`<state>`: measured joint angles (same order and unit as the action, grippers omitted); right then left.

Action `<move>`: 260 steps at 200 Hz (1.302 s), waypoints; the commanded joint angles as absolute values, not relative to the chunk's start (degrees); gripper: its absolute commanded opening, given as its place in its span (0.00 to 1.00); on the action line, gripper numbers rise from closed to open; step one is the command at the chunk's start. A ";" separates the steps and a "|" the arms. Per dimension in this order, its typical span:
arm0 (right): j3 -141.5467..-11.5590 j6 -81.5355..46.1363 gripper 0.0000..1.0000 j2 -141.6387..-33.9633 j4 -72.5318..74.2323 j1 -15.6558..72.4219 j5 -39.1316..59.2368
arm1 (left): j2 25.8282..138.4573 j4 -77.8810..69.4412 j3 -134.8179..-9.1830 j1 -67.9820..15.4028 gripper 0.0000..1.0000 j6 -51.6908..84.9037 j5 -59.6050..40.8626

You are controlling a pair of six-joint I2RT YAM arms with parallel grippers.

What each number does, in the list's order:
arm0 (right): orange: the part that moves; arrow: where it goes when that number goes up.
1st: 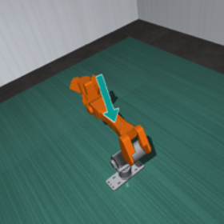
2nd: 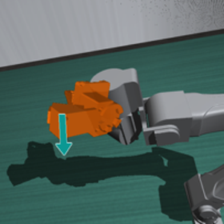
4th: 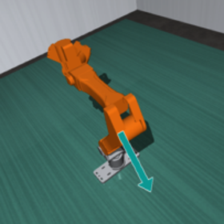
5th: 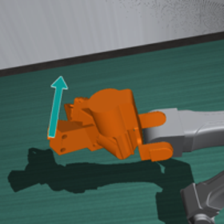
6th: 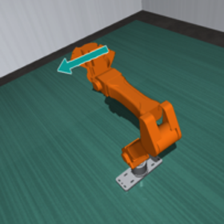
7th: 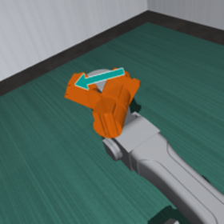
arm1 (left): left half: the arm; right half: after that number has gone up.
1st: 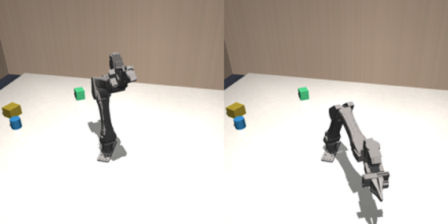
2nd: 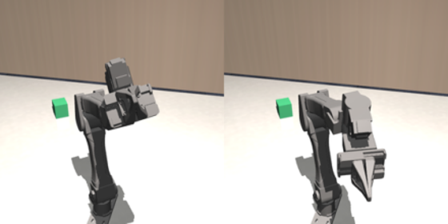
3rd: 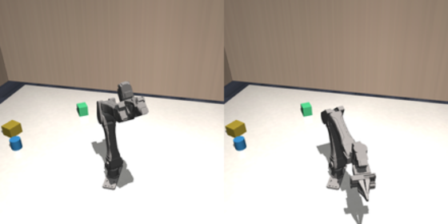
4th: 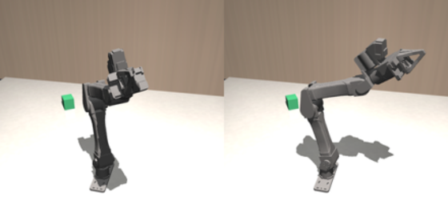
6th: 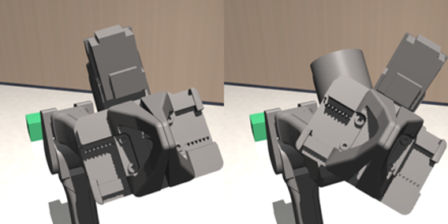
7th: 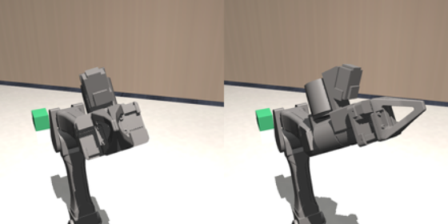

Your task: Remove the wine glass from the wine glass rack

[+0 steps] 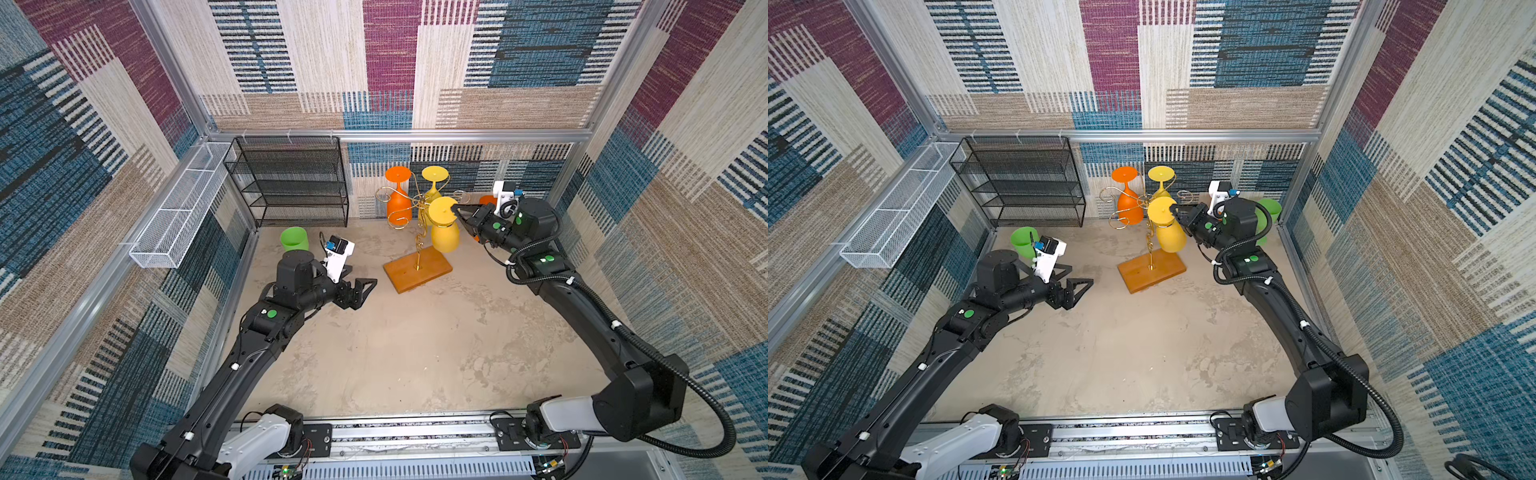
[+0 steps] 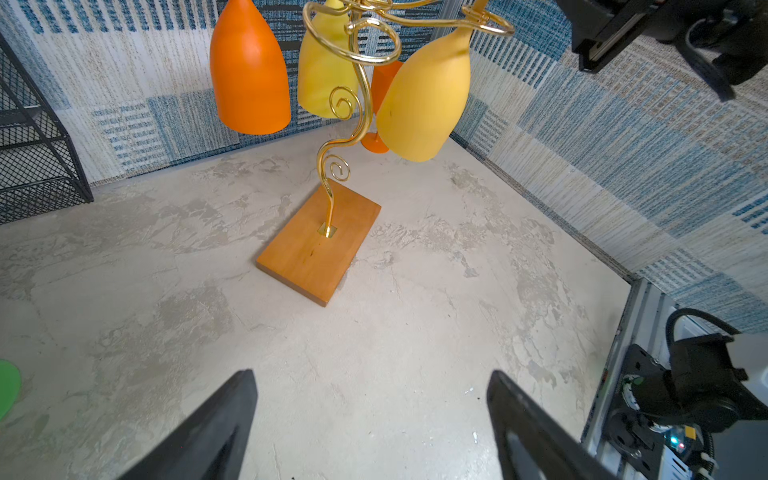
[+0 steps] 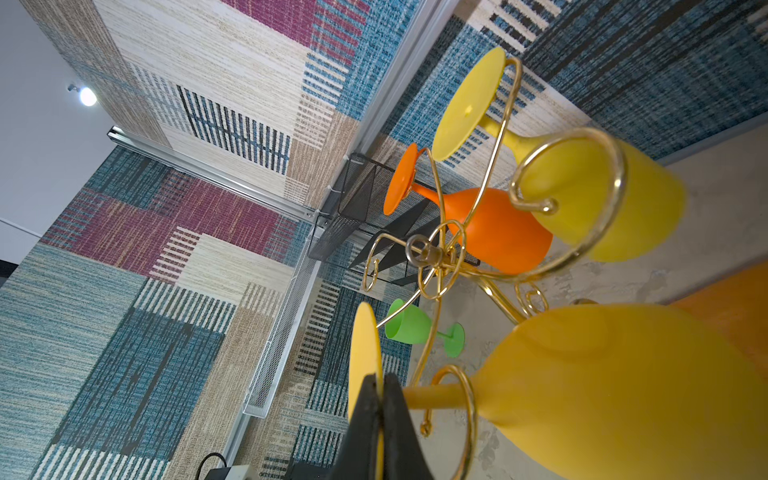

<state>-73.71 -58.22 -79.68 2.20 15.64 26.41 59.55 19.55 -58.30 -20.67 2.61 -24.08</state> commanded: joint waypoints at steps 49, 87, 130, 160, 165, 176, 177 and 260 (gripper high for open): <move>-77.65 -57.31 0.00 -83.72 4.02 16.13 26.34 | 59.30 19.25 -58.80 -20.60 0.89 1.41 -23.47; -79.73 -56.82 0.00 -85.24 3.93 16.13 24.78 | 59.33 19.36 -58.80 -20.65 0.89 1.28 -23.34; -82.32 -54.76 0.00 -85.60 2.46 15.99 21.53 | 59.33 19.53 -58.89 -20.65 0.89 1.05 -23.20; -82.79 -54.49 0.00 -85.78 1.80 15.74 20.51 | 59.40 19.58 -58.89 -20.57 0.89 0.99 -23.11; -82.79 -54.49 0.00 -85.77 1.76 15.63 20.44 | 59.33 19.64 -58.89 -20.59 0.89 0.97 -23.12; -82.66 -54.56 0.00 -85.71 1.69 15.43 20.13 | 59.33 19.67 -58.89 -20.63 0.89 1.05 -23.06; -82.64 -54.57 0.00 -85.70 1.68 15.40 20.04 | 59.37 19.63 -58.89 -20.60 0.89 1.01 -23.09; -80.52 -55.18 0.00 -84.77 2.30 14.50 20.04 | 59.44 19.60 -58.89 -20.60 0.89 0.97 -23.11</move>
<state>-81.01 -55.22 -85.38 0.51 14.66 20.49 59.46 19.97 -58.35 -20.67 2.17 -22.87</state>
